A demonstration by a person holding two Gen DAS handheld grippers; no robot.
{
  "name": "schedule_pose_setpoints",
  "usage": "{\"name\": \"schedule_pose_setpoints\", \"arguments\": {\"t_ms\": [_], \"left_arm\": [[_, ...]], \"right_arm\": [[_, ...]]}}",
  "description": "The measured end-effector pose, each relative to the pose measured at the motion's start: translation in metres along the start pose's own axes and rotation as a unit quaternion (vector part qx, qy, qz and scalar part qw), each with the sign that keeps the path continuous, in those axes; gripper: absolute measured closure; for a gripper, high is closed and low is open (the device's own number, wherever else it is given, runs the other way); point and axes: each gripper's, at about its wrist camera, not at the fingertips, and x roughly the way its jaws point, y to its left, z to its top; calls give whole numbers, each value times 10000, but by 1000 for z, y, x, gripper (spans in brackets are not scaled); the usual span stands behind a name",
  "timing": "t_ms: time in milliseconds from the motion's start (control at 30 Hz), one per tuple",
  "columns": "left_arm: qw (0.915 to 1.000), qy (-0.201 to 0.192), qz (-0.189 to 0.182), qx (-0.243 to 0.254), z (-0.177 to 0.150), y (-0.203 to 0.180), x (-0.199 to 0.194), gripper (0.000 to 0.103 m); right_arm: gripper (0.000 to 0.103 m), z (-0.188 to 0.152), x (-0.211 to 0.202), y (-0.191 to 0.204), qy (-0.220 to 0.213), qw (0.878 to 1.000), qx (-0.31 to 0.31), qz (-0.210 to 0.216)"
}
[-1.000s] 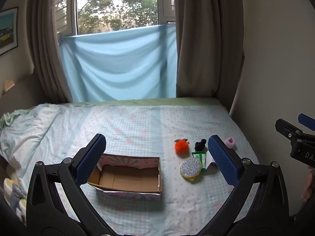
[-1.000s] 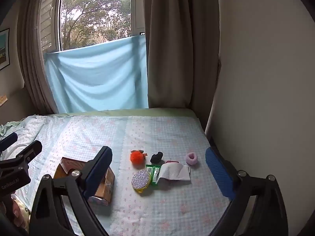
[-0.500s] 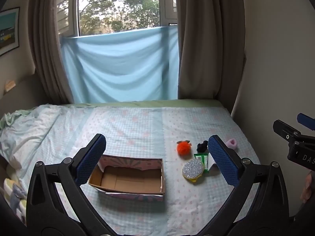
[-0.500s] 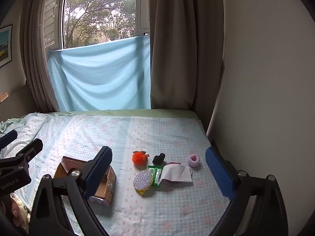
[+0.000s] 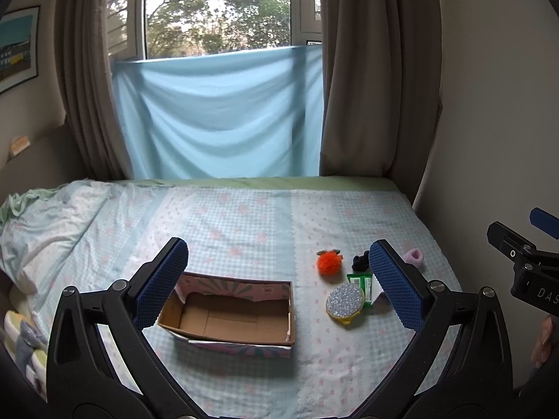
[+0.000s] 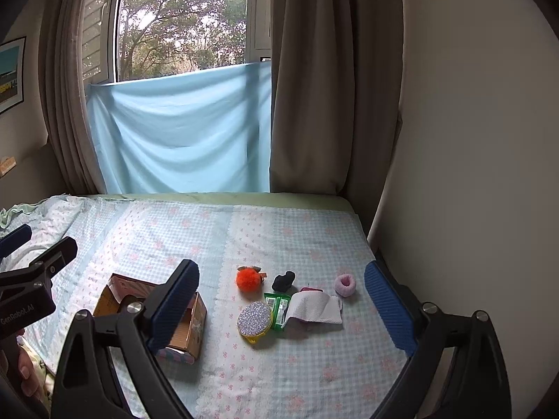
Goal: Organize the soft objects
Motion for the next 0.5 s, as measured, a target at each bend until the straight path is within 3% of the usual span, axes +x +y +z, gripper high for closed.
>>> {"name": "schedule_pose_setpoints", "arguments": {"t_ms": [500], "left_arm": [[10000,6,-27,-7,0,3,2,0]], "right_arm": [[8,-2,-1,1,8,9999,74,-82]]}}
